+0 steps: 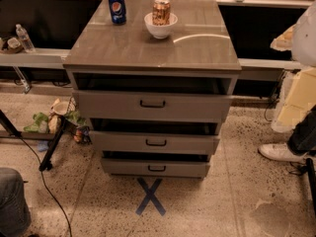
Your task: Pick orange can from white bowl and place on counter
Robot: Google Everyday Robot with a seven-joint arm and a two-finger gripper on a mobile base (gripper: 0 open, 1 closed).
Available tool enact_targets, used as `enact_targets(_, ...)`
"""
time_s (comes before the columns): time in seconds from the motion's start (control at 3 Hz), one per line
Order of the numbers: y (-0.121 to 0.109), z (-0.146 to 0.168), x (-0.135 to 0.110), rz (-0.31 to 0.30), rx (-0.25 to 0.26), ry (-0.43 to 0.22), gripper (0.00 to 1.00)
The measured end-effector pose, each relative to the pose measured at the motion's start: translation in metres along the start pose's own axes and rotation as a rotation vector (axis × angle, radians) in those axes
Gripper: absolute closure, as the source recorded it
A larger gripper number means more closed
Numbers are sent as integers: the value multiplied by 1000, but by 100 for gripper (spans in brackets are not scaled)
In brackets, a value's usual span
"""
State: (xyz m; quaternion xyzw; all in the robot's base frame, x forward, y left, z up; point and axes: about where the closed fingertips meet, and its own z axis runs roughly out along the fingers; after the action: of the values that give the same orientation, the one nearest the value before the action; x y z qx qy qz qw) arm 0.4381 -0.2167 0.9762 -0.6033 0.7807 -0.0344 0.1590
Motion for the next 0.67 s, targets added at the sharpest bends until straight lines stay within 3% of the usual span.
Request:
enact_targets(0.33, 0, 0, 0, 0, 0, 0, 0)
enact_targets(0.67, -33, 14, -14, 135, 36, -164, 0)
